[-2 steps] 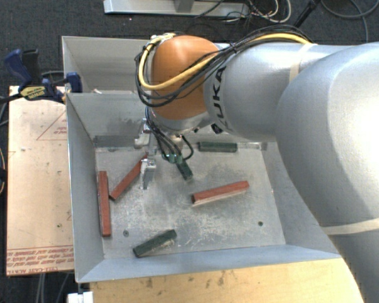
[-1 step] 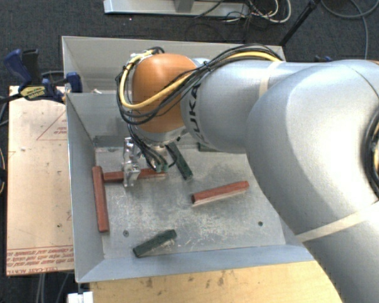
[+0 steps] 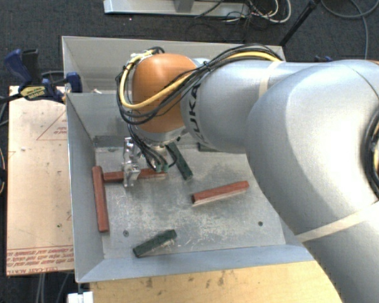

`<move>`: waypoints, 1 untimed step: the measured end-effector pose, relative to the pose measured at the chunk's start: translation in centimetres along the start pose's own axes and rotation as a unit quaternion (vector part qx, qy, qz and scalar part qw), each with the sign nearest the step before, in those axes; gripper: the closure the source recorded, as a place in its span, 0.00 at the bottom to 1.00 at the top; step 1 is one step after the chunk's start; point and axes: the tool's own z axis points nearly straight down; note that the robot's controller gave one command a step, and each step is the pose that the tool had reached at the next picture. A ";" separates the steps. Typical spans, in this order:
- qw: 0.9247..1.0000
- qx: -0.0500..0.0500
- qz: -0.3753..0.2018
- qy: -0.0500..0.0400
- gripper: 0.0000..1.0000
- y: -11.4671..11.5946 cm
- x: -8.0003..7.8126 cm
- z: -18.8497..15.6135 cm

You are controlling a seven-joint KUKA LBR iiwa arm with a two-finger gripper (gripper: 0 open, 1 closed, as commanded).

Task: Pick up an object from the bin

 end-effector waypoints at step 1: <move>1.000 0.001 -0.017 0.010 1.00 -0.1 1.5 -4.2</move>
Offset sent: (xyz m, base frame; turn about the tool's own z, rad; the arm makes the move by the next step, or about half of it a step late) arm 0.0068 0.0089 0.1709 0.0050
